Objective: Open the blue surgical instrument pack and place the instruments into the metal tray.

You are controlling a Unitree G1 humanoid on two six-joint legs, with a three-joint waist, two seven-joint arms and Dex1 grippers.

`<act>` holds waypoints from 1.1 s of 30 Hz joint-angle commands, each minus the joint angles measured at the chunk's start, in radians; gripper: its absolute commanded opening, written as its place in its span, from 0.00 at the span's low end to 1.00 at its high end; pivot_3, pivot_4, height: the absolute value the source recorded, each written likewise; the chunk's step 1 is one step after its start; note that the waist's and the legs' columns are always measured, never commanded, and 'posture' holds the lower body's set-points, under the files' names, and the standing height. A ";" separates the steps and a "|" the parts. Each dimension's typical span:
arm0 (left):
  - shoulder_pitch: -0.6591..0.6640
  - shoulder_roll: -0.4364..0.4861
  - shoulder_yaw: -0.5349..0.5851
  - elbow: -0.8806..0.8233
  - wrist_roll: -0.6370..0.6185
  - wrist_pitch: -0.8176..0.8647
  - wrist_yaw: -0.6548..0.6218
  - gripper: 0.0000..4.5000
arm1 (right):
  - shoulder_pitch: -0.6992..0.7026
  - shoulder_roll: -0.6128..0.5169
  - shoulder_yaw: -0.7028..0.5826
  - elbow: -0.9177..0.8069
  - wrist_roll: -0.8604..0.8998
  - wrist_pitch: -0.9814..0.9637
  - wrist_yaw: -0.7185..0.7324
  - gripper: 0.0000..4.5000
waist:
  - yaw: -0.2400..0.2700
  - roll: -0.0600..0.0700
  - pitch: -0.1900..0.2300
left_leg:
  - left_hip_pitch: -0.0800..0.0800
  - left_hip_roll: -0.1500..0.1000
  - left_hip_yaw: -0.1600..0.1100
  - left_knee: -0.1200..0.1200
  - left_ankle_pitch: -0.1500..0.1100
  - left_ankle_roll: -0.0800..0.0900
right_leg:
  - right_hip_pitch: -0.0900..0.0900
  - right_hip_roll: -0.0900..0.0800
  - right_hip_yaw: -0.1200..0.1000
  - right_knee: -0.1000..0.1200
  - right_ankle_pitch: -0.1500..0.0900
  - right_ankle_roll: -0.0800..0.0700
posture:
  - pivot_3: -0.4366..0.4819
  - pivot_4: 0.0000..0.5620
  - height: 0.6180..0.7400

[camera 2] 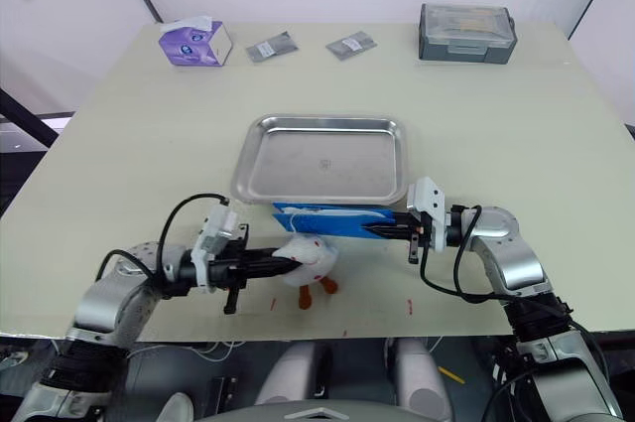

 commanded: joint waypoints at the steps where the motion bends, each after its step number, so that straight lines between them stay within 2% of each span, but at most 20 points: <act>1: 0.000 0.049 0.071 -0.015 -0.058 0.016 -0.046 0.00 | -0.001 -0.005 -0.010 -0.016 0.011 -0.041 0.023 0.00 | 0.000 0.000 0.000 | 0.000 0.000 0.000 0.000 0.000 0.000 | 0.000 0.000 0.000 0.000 0.000 0.000 | 0.48 0.27 0.95; 6: 0.017 0.160 0.141 0.044 -0.093 0.047 -0.152 0.00 | -0.004 -0.004 -0.020 -0.007 0.020 -0.056 0.037 0.00 | -0.001 0.000 0.001 | 0.000 0.000 0.000 0.000 0.000 0.000 | 0.000 0.000 0.000 0.000 0.000 0.000 | 0.48 0.27 0.95; 15: -0.019 0.276 0.193 0.250 -0.025 -0.021 -0.246 0.00 | 0.004 -0.012 -0.031 -0.021 0.050 -0.047 0.071 0.00 | 0.000 0.001 0.002 | 0.000 0.000 0.000 0.000 0.000 0.000 | 0.000 0.000 -0.001 0.000 0.000 0.000 | 0.48 0.27 0.95; 22: -0.031 0.286 0.202 0.344 0.001 -0.063 -0.262 0.00 | 0.016 -0.007 -0.068 -0.095 0.160 0.056 0.070 0.00 | -0.001 0.001 0.002 | 0.000 0.000 0.000 0.000 0.000 0.000 | 0.000 0.000 -0.001 0.000 0.000 0.000 | 0.48 0.27 0.95; 33: -0.021 0.269 0.192 0.310 -0.015 -0.040 -0.258 0.00 | 0.000 0.055 -0.161 -0.249 0.428 0.316 -0.047 0.00 | -0.001 0.001 0.003 | 0.000 0.000 0.000 0.000 0.000 0.000 | 0.000 0.000 -0.001 0.000 0.000 0.000 | 0.48 0.27 0.95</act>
